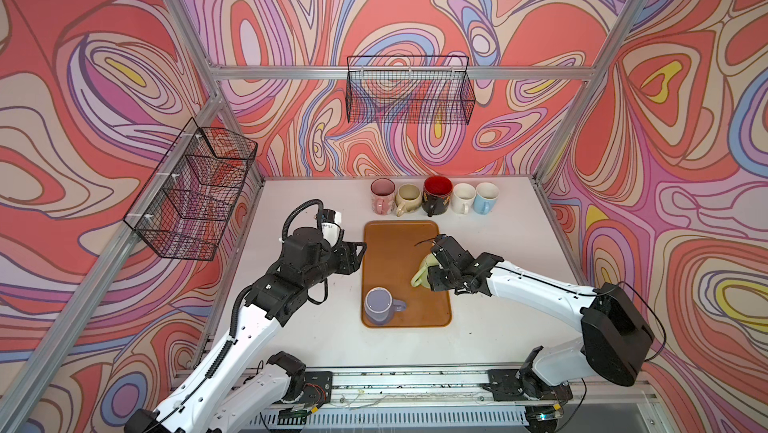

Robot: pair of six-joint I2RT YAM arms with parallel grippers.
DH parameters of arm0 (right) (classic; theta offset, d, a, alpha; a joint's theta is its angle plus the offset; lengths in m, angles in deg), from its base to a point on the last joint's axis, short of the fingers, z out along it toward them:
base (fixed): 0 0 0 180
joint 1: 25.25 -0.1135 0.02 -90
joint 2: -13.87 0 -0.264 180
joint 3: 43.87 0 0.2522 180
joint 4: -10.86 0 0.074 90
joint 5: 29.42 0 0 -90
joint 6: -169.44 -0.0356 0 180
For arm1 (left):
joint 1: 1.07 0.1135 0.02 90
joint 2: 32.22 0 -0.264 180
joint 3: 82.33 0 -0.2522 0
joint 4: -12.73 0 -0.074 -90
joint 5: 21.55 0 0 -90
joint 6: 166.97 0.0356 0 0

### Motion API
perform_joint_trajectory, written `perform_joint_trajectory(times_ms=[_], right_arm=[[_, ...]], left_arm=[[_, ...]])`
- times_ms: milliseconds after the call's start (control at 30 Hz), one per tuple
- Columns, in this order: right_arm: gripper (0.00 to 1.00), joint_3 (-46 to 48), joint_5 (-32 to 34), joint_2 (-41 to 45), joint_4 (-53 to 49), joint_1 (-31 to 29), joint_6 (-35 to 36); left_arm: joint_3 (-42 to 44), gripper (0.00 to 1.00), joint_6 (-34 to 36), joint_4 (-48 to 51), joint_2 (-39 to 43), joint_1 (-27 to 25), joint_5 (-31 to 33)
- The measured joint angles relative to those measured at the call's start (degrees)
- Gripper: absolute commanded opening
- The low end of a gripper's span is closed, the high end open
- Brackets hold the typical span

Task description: Turn the mug right side up

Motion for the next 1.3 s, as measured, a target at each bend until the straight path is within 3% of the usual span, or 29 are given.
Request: perform_joint_trajectory(times_ms=[133,400,600,900,1300], right_arm=[[0.53,-0.5,-2.0,-1.4,1.4,1.2,2.0],[0.37,0.0,-5.2,-2.0,3.9,3.8,3.5],[0.30,1.5,-6.9,-2.0,5.9,5.8,3.7],[0.25,3.1,-9.0,-2.0,7.8,10.0,3.5],[0.23,2.6,-11.3,-4.5,10.0,14.3,3.4]], left_arm=[[0.0,0.16,-1.7,-1.2,-6.2,-0.3,-3.0],[-0.7,0.02,-4.1,-4.7,-21.2,-4.9,-6.3],[-3.0,0.00,-5.7,-7.5,-29.6,-5.7,-7.3],[-11.1,0.00,-5.9,-10.0,-40.5,-11.6,-6.7],[-12.1,0.00,-6.3,-10.6,-46.8,-16.8,-5.0]])
